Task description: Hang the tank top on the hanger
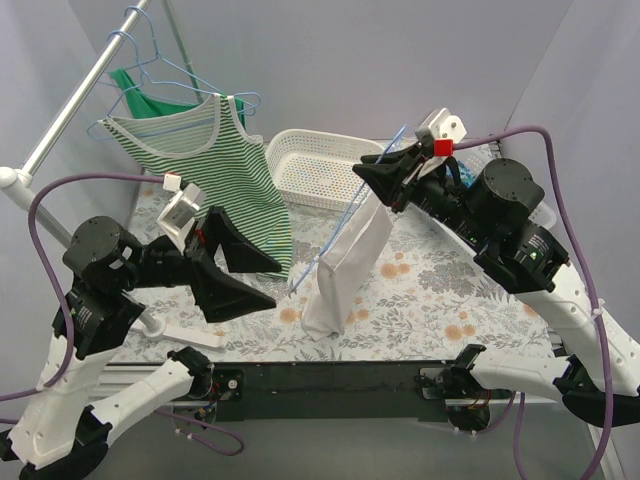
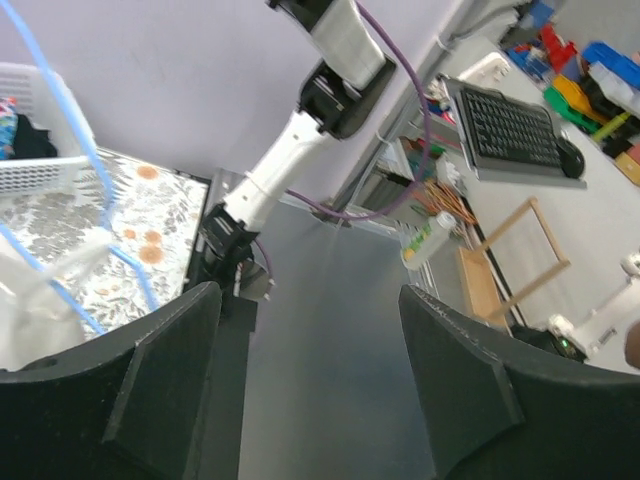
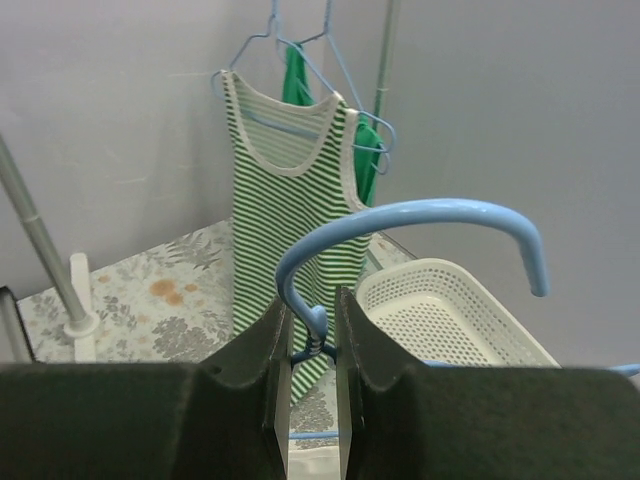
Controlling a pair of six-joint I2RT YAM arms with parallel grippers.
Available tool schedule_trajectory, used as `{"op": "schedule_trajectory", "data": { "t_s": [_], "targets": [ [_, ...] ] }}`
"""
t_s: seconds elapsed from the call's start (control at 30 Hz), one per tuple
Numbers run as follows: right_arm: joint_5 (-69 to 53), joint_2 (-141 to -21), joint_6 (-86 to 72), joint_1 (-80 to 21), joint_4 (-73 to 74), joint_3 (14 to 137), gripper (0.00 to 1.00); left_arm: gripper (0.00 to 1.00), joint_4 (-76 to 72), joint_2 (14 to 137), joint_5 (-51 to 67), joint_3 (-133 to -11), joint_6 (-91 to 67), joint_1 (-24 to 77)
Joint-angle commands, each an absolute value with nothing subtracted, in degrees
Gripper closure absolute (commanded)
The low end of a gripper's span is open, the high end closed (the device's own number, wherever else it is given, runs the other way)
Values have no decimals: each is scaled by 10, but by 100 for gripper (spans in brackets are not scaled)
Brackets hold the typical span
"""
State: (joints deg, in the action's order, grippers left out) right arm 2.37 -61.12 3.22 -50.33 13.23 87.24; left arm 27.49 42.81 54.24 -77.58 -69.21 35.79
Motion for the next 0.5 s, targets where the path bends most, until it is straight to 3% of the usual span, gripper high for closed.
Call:
{"op": "schedule_trajectory", "data": {
  "t_s": [0.0, 0.2, 0.47],
  "targets": [
    [-103, -601, 42, -504, 110, 875, 99, 31, 287, 479, 469, -806, -694, 359],
    [-205, -626, 39, -504, 122, 886, 99, 36, 234, 560, 509, -808, -747, 359],
    [-220, -637, 28, -504, 109, 875, 99, 39, 169, 570, 548, -752, -803, 359]
  ]
}}
